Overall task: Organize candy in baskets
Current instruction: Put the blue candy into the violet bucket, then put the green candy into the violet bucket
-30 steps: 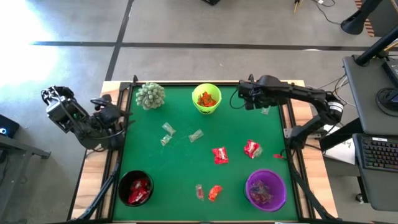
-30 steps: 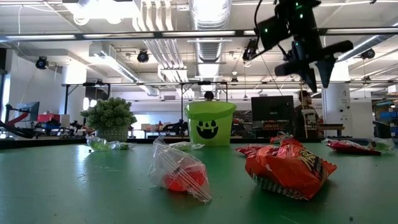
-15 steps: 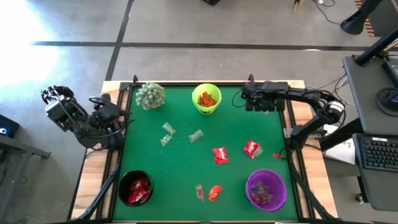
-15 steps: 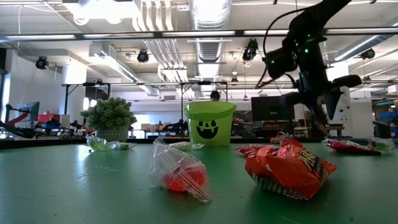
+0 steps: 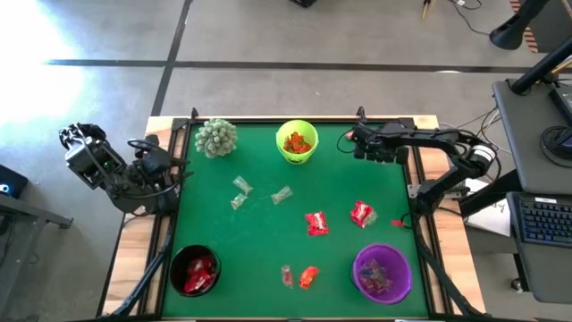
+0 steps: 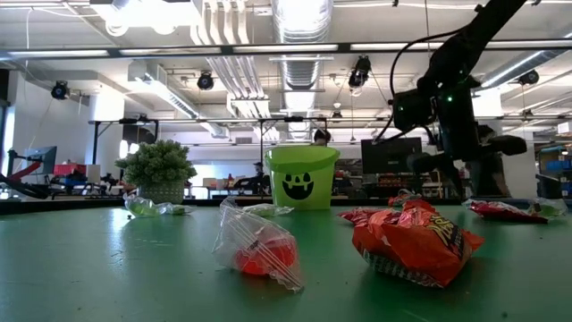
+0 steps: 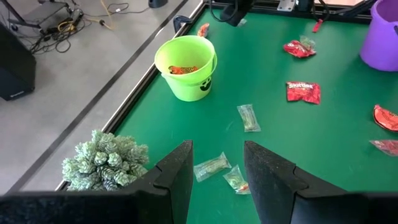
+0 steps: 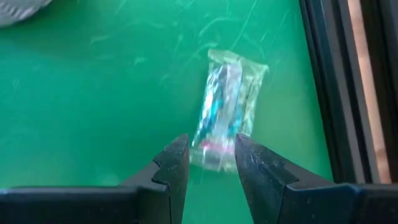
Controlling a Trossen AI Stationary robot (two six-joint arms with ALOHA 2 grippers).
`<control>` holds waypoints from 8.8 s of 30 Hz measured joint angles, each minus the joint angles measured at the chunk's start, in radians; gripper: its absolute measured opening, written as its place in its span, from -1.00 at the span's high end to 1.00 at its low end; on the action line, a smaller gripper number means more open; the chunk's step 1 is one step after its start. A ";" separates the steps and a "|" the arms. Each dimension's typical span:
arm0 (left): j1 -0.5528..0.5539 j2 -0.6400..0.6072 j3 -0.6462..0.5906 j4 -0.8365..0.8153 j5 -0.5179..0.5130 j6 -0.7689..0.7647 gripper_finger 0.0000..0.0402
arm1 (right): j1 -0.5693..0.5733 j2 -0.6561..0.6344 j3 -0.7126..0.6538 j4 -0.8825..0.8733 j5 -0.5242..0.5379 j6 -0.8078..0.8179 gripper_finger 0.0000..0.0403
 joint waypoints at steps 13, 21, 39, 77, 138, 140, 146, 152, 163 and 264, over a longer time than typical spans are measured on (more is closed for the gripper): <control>0.000 0.000 0.000 0.004 -0.004 -0.010 0.38 | -0.093 0.003 -0.010 0.031 0.020 -0.067 0.40; 0.000 0.000 0.000 0.006 -0.005 -0.030 0.38 | -0.093 0.003 -0.045 0.117 0.011 -0.091 0.40; 0.000 0.001 0.000 0.008 -0.030 -0.030 0.38 | -0.093 0.001 -0.175 0.221 -0.010 -0.046 0.79; 0.000 0.018 0.000 0.006 -0.027 0.000 0.38 | 0.715 -0.496 0.227 -0.252 -0.226 0.116 0.95; 0.049 0.215 0.000 0.014 0.010 -0.395 0.38 | 1.517 -0.131 0.446 -0.252 -0.303 0.173 0.30; 0.078 0.242 0.000 0.014 0.009 -0.416 0.38 | 1.510 -0.151 0.462 -0.255 -0.246 0.203 0.30; 0.177 0.314 -0.003 0.002 0.065 -0.407 0.38 | 1.504 -0.195 0.546 -0.272 0.004 0.215 0.30; 0.276 0.336 -0.062 0.001 0.115 -0.364 0.38 | 1.504 -0.211 0.628 -0.273 0.166 0.122 0.30; 0.411 0.262 -0.312 0.257 0.259 -0.208 0.38 | 1.503 -0.211 0.671 -0.306 0.226 0.011 0.30; 0.728 0.378 -0.076 0.879 1.119 0.740 1.00 | 1.235 -0.113 0.669 0.038 0.382 -0.288 0.08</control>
